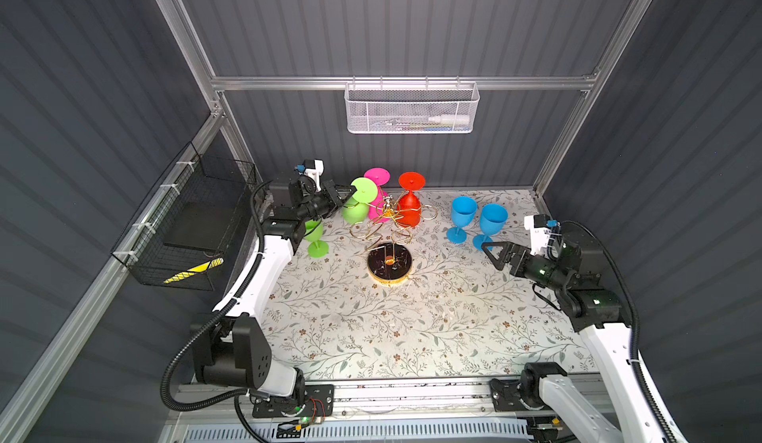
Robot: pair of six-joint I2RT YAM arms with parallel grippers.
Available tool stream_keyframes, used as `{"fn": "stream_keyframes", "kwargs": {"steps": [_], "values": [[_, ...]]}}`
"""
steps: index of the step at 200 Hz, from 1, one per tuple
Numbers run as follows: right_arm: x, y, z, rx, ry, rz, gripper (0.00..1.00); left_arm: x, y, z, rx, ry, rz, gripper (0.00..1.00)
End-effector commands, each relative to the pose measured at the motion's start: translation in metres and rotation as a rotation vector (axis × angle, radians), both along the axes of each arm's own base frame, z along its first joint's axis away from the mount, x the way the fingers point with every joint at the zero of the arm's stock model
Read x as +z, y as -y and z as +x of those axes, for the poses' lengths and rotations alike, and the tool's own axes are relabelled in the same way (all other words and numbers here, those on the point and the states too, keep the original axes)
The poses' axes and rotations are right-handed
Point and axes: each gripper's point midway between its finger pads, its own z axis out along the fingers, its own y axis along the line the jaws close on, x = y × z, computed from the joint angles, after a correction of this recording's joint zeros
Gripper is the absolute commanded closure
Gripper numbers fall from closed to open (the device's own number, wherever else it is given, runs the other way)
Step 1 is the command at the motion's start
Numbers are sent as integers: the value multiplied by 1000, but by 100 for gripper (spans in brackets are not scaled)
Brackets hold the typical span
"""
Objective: Take the wine glass off the wine glass rack
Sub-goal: 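Close the left gripper on the green glass stem and slide it off its hook, then lift the green glass up with the left gripper while the right gripper approaches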
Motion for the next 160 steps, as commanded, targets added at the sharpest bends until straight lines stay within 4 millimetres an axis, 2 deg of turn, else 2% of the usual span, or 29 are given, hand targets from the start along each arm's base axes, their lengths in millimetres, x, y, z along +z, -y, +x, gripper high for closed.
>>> {"fn": "stream_keyframes", "kwargs": {"steps": [1, 36, 71, 88, 160], "values": [[9, -3, -2, 19, 30, 7, 1, 22, 0, 6, 13, 64, -15, 100], [8, -4, -2, 22, 27, 5, 1, 23, -5, 10, 37, 70, -6, 100], [8, -4, -3, 23, 27, 2, 1, 29, -33, 12, 107, 75, -18, 100], [8, -3, -3, 21, 27, 0, 1, 37, -46, 11, 138, 92, -25, 100], [18, -3, -1, 20, 51, -9, 1, 78, -72, -12, 202, 184, -16, 100]]}}
